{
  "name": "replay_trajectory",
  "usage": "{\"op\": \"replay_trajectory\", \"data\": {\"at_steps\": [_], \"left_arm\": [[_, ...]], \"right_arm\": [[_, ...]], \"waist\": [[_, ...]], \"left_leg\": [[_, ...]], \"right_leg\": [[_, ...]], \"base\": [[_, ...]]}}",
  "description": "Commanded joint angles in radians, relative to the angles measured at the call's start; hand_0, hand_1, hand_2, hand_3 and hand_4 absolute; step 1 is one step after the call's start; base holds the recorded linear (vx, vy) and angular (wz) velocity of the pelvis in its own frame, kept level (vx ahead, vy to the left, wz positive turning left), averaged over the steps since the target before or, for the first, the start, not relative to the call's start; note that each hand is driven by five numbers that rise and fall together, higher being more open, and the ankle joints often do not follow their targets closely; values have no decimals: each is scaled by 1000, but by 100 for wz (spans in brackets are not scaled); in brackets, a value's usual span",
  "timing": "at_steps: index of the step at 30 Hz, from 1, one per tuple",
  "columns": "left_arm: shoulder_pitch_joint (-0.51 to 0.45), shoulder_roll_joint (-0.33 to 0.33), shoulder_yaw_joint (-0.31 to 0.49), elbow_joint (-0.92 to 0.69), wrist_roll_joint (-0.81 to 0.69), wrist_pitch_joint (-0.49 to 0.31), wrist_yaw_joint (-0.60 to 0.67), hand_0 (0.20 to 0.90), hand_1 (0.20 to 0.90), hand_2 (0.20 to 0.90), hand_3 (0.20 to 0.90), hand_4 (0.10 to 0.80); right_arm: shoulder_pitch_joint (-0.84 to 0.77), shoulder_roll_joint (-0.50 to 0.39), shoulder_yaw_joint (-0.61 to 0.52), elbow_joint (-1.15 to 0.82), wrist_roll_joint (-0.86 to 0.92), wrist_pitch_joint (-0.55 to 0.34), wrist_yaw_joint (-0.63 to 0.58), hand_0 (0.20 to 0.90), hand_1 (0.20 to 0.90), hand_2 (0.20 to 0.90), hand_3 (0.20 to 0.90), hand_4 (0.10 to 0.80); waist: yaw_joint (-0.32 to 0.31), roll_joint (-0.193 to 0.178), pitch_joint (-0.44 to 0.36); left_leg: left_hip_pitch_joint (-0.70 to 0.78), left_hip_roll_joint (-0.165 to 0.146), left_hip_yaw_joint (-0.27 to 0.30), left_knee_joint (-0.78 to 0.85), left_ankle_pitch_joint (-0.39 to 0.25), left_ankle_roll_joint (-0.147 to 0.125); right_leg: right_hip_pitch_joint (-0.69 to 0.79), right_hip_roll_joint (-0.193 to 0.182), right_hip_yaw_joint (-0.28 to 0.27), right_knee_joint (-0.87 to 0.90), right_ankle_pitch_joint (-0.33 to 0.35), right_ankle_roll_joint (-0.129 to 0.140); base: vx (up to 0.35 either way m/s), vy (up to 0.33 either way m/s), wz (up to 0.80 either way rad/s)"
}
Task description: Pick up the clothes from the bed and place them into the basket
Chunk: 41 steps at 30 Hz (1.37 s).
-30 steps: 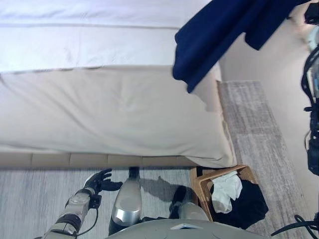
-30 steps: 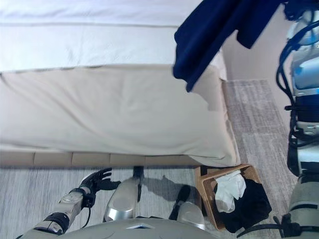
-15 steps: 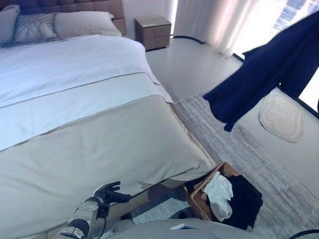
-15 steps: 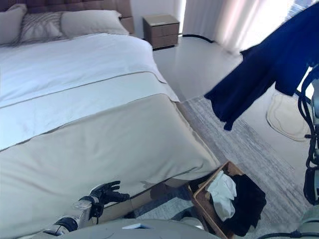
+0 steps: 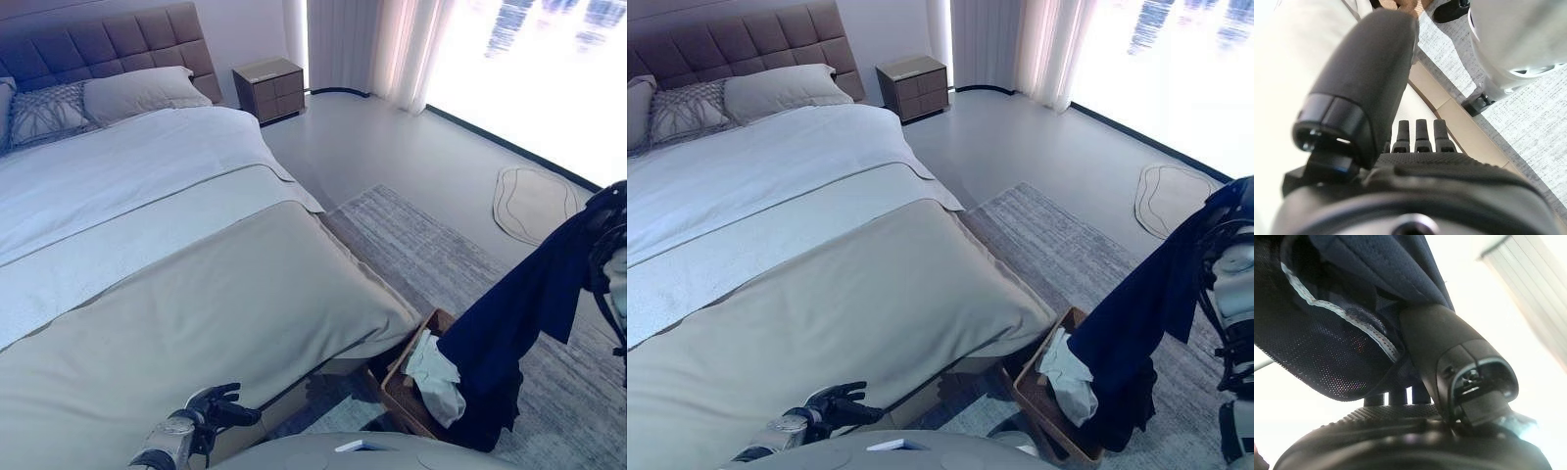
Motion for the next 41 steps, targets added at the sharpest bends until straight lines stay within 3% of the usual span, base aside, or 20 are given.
{"op": "replay_trajectory", "data": {"at_steps": [1, 2, 3, 13, 27, 32, 37, 41], "left_arm": [[-77, 73, -22, 31, 24, -40, -8, 900, 900, 900, 900, 800], [-78, 73, -23, 28, 22, -40, -8, 900, 900, 900, 900, 800], [-81, 73, -26, 23, 18, -40, -6, 900, 900, 900, 900, 800], [-136, 76, -61, -61, -26, -45, -17, 900, 900, 900, 900, 800], [-152, 88, -50, -76, -30, -45, -36, 900, 900, 900, 900, 800], [-112, 70, -31, -65, -30, -57, -44, 900, 900, 900, 900, 800], [-80, 31, 5, -18, -19, -68, -33, 900, 900, 900, 900, 800], [-76, -5, 9, 41, 19, -77, -2, 900, 900, 900, 900, 800]], "right_arm": [[-127, -32, 19, 6, -92, -38, -32, 300, 300, 300, 200, 100], [-129, -27, 24, 13, -92, -37, -36, 481, 481, 481, 411, 311], [-131, -19, 33, 24, -92, -28, -35, 900, 900, 900, 900, 800], [-158, 62, 153, 261, -138, 17, -2, 900, 900, 900, 900, 800], [-40, 177, 203, 441, -151, -25, 75, 900, 900, 900, 900, 800], [51, 242, 170, 455, -87, -107, 57, 900, 900, 900, 900, 800], [185, 411, 134, 424, 131, -237, 114, 900, 900, 900, 900, 800], [251, 543, 140, 469, 194, -319, 117, 900, 900, 900, 900, 800]], "waist": [[39, -10, 17], [40, -8, 20], [40, -5, 25], [58, 40, 98], [72, 37, 126], [77, 25, 102], [65, 5, 70], [53, -4, 52]], "left_leg": [[58, -62, -23, 9, -143, 45], [56, -62, -25, 9, -142, 45], [51, -62, -28, 10, -140, 44], [-27, -63, -64, 7, -109, 33], [-39, -62, -84, 9, -98, 35], [-21, -62, -83, 7, -105, 33], [3, -61, -72, 7, -115, 34], [21, -66, -71, 7, -125, 42]], "right_leg": [[-4, 70, -60, 38, -40, -47], [-7, 70, -60, 39, -40, -47], [-12, 69, -59, 40, -40, -47], [-76, 54, -68, 52, -32, -49], [-71, 59, -73, 36, -23, -54], [-49, 62, -76, 18, -18, -47], [-25, 69, -77, 15, -26, -49], [-7, 78, -62, 15, -34, -53]], "base": [[-54, -85, -4], [-51, -58, -3], [-91, -53, -3], [-86, -44, 3], [0, -10, 3], [119, 78, 3], [112, 122, 0], [102, 127, 1]]}}
